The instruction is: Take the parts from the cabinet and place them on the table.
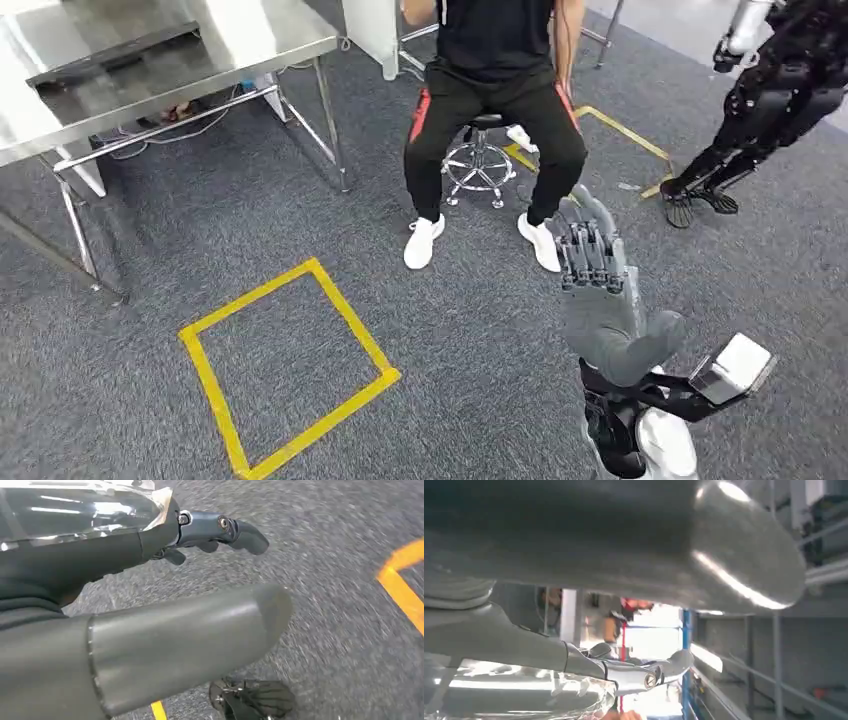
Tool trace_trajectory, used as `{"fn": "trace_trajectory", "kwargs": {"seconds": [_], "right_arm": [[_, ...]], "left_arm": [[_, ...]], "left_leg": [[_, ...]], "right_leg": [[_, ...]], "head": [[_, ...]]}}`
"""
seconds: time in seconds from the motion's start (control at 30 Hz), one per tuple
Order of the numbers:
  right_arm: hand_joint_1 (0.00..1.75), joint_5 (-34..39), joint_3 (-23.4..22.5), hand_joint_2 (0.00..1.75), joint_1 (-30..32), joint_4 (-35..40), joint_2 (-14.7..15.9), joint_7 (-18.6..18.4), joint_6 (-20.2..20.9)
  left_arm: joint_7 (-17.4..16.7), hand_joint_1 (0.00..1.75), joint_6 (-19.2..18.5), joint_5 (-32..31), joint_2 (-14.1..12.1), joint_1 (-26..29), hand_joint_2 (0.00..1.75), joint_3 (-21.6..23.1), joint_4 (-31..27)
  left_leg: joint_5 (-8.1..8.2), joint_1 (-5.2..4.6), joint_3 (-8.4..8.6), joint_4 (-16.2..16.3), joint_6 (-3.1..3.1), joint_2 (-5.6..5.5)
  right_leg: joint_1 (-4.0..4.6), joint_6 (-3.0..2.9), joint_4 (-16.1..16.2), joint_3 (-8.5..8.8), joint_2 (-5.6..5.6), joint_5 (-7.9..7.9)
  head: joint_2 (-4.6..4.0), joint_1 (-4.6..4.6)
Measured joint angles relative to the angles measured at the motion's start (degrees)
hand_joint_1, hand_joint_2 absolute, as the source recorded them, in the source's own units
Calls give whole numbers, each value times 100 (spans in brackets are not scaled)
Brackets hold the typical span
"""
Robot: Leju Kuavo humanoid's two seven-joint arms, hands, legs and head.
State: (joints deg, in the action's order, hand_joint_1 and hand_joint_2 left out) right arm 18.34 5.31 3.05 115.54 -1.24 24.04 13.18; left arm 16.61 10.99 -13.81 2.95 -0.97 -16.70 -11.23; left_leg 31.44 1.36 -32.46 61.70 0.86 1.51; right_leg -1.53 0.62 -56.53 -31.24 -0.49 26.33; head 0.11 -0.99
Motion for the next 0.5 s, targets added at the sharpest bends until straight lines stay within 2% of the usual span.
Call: {"fn": "trace_trajectory", "kwargs": {"seconds": [0.03, 0.07, 0.1, 0.13, 0.17, 0.2, 0.23, 0.27, 0.3, 0.33, 0.4, 0.43, 0.47, 0.5], "right_arm": [[0, 0, 4, 0, 3, 0, 0, 0, 0], [0, -2, 11, 0, 3, 0, 0, 0, -2], [0, -2, 11, 0, 3, -2, 0, -2, -18], [0, -2, 11, 0, 3, -2, 0, -2, -22], [0, -2, 11, 0, 2, -2, 0, -2, -35], [0, -2, 11, 0, 2, -2, 0, -2, -39], [0, -2, 13, 0, 0, -2, 0, -2, -42], [0, -2, 13, 0, 0, -2, 0, -2, -44], [0, -2, 13, 0, -20, -2, 0, -2, -46], [0, -9, 17, 0, -26, -2, 0, -11, -46], [0, -13, 17, 0, -19, -2, 0, -11, -48], [0, -20, 17, 0, -23, 2, 0, -11, -48], [0, -18, 17, 0, -19, 2, 9, -9, -48], [0, -15, 20, 0, -58, 2, 13, -11, -50]], "left_arm": [[0, 0, 2, -2, 2, 7, 0, 0, 0], [0, 0, 7, 0, -2, 21, 0, 0, 2], [0, 0, 13, 2, -2, 27, 0, 0, 2], [0, 0, 15, 2, -2, 29, 0, 0, 2], [0, 0, 15, 2, -2, 28, 0, 0, 2], [0, 0, 15, 2, -2, 26, 0, 0, 2], [0, 0, 15, 2, -4, 24, 0, 0, 2], [0, 0, 15, 2, -11, 25, 0, 0, 2], [0, 0, 15, 2, -9, 34, 0, 0, 4], [0, 0, 15, 2, -9, 26, 0, 2, 4], [0, 0, 18, 4, -13, 23, 0, 0, 2], [0, 0, 20, 4, 7, 16, 0, 0, 2], [2, 0, 26, 2, 2, 1, 0, 0, 0], [4, 0, 24, 2, -2, 9, 0, 0, 0]], "left_leg": [[268, -2, -204, 471, 9, -107], [471, -2, -425, 943, 22, -149], [545, -2, -578, 1244, 22, -160], [481, -2, -615, 1285, 15, -164], [251, -1, -509, 1028, 0, -168], [0, -1, -323, 634, -17, -187], [-294, 8, -62, 70, -39, -290], [-370, 29, 94, -286, -71, -610], [-324, 58, 127, -388, -82, -813], [-325, 23, 107, -362, -85, -699], [-337, -38, 111, -376, -149, -572], [-388, 1, 152, -465, -212, -468], [-426, 2, 176, -519, -248, -385], [-426, 1, 177, -536, -282, -304]], "right_leg": [[10, -24, 0, -10, 65, -8], [29, -39, -4, -22, 142, -17], [48, -43, -5, -29, 219, -20], [56, -42, -9, -29, 296, -20], [59, -42, -21, -26, 386, -20], [59, -40, -36, -22, 460, -19], [58, -38, -55, -22, 551, -17], [49, -35, -71, -40, 611, -16], [123, 3, -114, -98, 672, -14], [57, 46, -101, -145, 747, -42], [27, 148, -65, -190, 904, -86], [87, 190, -66, -245, 938, -100], [60, 179, -190, -290, 573, -40], [84, 164, -437, -431, 294, 113]], "head": [[0, -4], [0, 2], [0, -2], [0, -2], [0, -2], [0, -2], [0, -2], [0, -4], [0, -9], [0, -6], [0, -2], [0, -6], [0, -6], [0, -50]]}}
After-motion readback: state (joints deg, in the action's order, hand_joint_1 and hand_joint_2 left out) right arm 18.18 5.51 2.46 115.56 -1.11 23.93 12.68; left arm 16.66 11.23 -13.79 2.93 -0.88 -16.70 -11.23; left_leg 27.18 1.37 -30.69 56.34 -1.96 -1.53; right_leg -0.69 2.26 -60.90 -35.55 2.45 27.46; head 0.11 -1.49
